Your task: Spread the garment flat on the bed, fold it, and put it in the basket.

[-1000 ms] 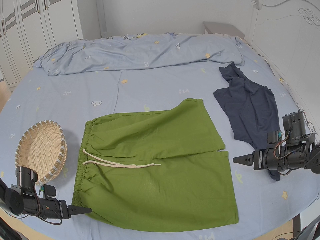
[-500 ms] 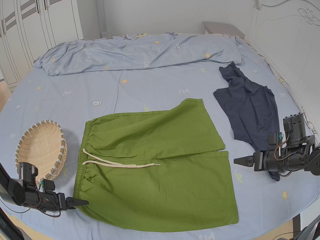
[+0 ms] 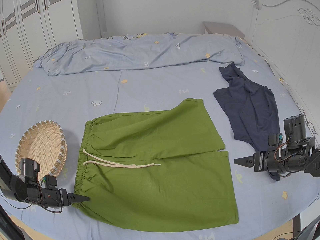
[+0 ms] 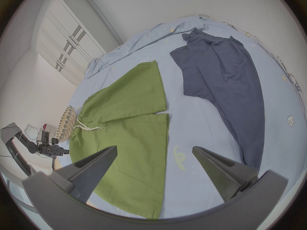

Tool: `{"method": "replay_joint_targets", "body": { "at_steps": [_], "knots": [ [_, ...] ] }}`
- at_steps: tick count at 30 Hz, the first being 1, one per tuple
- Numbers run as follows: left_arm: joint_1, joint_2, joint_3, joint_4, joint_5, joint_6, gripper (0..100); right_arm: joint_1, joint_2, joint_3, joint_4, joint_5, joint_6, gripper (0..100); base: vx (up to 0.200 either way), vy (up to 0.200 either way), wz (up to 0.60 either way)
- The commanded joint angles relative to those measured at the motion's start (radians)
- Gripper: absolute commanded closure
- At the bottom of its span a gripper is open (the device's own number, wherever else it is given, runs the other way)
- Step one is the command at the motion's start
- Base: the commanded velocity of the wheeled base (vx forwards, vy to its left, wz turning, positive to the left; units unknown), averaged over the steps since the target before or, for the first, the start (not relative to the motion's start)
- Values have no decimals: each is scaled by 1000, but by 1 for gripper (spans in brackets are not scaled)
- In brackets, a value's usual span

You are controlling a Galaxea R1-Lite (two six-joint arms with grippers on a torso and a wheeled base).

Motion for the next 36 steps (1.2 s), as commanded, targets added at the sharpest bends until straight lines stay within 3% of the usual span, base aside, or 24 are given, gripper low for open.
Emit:
{"method": "replay_joint_targets", "body": {
  "at_steps": [1, 14, 18, 19, 22, 23, 25, 26, 31, 36],
  "knots": [
    [5, -3, 10, 0, 1, -1, 100, -3, 4, 2, -1, 1, 0, 0, 0, 0, 0],
    [69, -104, 116, 0, 13, 8, 100, 6, 10, 25, -1, 4, -4, 0, 0, 0, 0],
    [107, -103, 117, 0, 16, 12, 100, -4, 29, 69, 7, 79, -3, 0, 0, 0, 0],
    [111, -97, 123, 0, 16, 12, 100, -26, 52, 109, 5, 146, -3, 0, 0, 0, 0],
    [112, -89, 128, 0, 15, 12, 100, -72, 79, 158, 2, 248, -6, 0, 0, 0, 0],
    [112, -89, 126, -2, 13, 12, 100, -93, 104, 183, 2, 310, -9, 0, 0, 0, 0],
    [111, -89, 125, -3, 13, 12, 100, -107, 114, 195, 1, 346, -12, 0, 0, 0, 0],
    [111, -89, 120, -5, 12, 12, 100, -130, 136, 217, 1, 406, -18, 0, 0, 0, 0],
    [111, -78, 126, -5, 9, 12, 100, -136, 150, 247, 4, 511, -38, 0, 0, 0, 0],
    [111, -75, 123, -5, 9, 10, 100, -103, 205, 267, 2, 542, -72, 0, 0, 0, 0]
  ]
}}
